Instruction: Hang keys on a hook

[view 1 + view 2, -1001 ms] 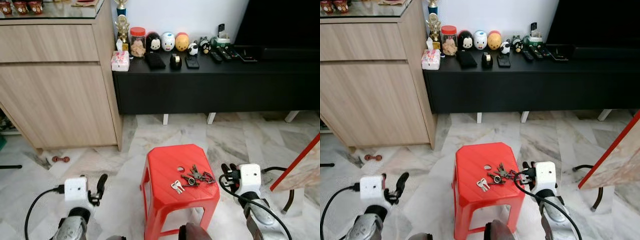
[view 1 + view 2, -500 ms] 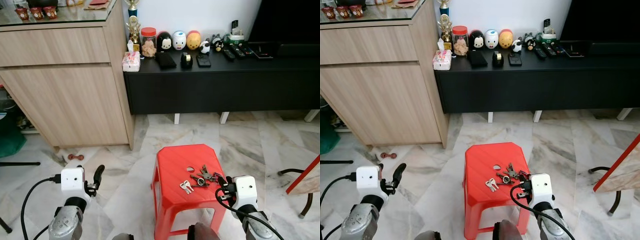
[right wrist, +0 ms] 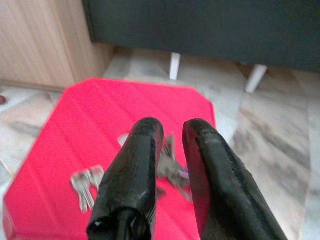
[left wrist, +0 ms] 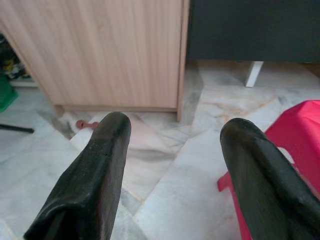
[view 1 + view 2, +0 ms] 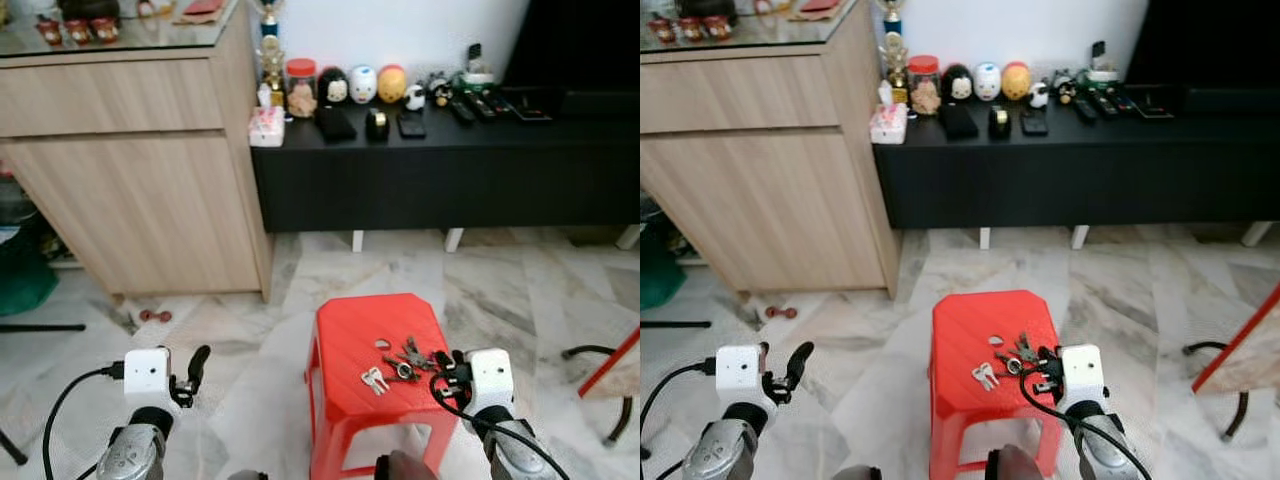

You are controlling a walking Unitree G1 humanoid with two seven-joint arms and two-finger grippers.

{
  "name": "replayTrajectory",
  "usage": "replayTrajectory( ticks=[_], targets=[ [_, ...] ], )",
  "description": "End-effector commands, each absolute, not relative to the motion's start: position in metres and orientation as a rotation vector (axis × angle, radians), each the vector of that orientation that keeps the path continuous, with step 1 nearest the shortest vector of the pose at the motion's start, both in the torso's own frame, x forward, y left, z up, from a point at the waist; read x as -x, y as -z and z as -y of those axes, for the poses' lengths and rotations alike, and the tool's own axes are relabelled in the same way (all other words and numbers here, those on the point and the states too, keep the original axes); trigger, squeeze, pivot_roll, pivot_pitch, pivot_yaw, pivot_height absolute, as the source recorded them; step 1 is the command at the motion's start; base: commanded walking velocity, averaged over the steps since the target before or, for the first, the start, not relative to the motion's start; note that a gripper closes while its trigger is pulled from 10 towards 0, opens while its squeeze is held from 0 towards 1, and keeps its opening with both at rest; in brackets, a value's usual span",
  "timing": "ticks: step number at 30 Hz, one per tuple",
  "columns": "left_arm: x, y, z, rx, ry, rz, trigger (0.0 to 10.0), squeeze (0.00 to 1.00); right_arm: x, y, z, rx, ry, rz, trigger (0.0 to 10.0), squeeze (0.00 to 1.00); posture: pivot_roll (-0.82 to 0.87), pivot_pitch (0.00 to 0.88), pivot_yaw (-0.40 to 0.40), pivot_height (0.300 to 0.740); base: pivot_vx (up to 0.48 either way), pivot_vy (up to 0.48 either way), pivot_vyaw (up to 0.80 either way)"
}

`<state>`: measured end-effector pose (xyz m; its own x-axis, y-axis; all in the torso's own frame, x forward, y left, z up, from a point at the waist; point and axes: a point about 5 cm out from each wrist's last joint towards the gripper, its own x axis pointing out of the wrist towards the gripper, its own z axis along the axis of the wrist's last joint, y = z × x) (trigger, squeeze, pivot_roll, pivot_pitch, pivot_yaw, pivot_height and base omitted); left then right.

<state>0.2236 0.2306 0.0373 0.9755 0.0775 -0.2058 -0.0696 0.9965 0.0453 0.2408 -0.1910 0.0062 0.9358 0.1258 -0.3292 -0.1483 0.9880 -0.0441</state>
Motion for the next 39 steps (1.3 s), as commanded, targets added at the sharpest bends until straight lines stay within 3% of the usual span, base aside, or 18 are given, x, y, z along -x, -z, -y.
replayTrajectory(
  ticks=[1,22,39],
  targets=[
    [-0.2241,-0.0381,-0.2286,-0.035,-0.072,-0.2,10.0,0.0,-0.2388,-0.0034,0.192,0.074,-0.145,-0.35,10.0,0.0,-0.02,0.0,-0.029,0.643,0.304,0.0,0.0],
    [-0.2247,-0.0375,-0.2245,-0.016,-0.073,-0.193,10.0,0.0,-0.2366,-0.0019,0.1955,0.077,-0.144,-0.363,10.0,0.0,-0.02,0.0,-0.041,0.643,0.316,0.0,0.0],
    [-0.2209,-0.0349,-0.2225,-0.013,-0.058,-0.205,10.0,0.0,-0.2304,0.0007,0.1961,0.069,-0.121,-0.37,10.0,0.0,-0.02,0.0,-0.037,0.643,0.0,0.0,0.0]
  ],
)
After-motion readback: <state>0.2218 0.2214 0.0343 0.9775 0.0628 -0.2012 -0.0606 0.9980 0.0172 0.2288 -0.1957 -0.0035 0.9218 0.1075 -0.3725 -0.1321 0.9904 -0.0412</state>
